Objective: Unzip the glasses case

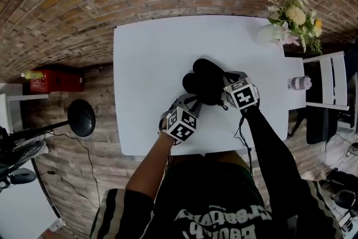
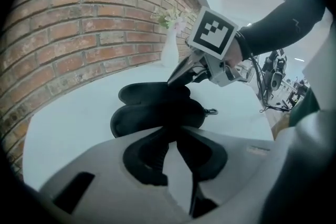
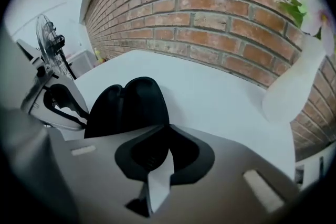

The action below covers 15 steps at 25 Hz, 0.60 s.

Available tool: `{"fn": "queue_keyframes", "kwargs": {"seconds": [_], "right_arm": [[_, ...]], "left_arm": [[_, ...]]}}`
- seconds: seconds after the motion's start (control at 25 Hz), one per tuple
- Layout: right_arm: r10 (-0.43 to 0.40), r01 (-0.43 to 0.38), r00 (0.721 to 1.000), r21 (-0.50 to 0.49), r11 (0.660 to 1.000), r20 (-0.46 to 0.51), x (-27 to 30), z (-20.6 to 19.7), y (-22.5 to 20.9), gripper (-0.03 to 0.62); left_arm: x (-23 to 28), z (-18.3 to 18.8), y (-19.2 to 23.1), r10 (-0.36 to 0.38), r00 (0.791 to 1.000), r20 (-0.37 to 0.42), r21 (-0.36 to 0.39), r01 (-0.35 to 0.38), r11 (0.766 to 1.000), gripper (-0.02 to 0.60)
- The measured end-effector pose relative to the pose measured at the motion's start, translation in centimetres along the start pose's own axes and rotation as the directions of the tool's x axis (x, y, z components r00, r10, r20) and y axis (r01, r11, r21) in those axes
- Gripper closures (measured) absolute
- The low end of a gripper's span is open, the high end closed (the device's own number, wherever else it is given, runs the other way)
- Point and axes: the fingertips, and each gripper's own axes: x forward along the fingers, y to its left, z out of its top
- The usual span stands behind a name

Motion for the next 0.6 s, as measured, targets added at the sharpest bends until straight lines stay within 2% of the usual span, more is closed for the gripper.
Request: {"fn": "queue_keyframes", "kwargs": {"seconds": [0.2,0.36,0.48,0.6], "right_arm": [[0.012,-0.012,1.000,0.020,1.000,0.025,-0.4,0.2,0.3,0.552],[0.004,-0.007,0.993,0.031,1.000,0.120,-2.7,1.7,1.1,0.480],[-0.007,-0.004,0.976,0.049,0.999,0.216,-5.7,3.0,1.9,0.473],[-0.050,0.031,0.951,0.067,0.997,0.305,-9.2,4.0,2.4,0.471]], "left_arm": [[-0.1,0.0,0.1,0.025,1.000,0.012,-0.005,-0.024,1.000,0.529],[-1.0,1.2,0.5,0.081,0.995,0.053,0.028,-0.082,0.996,0.497],[-2.8,2.3,0.9,0.096,0.991,0.094,0.005,-0.097,0.995,0.497],[-5.2,4.3,1.6,0.123,0.977,0.172,-0.042,-0.118,0.992,0.497]]}}
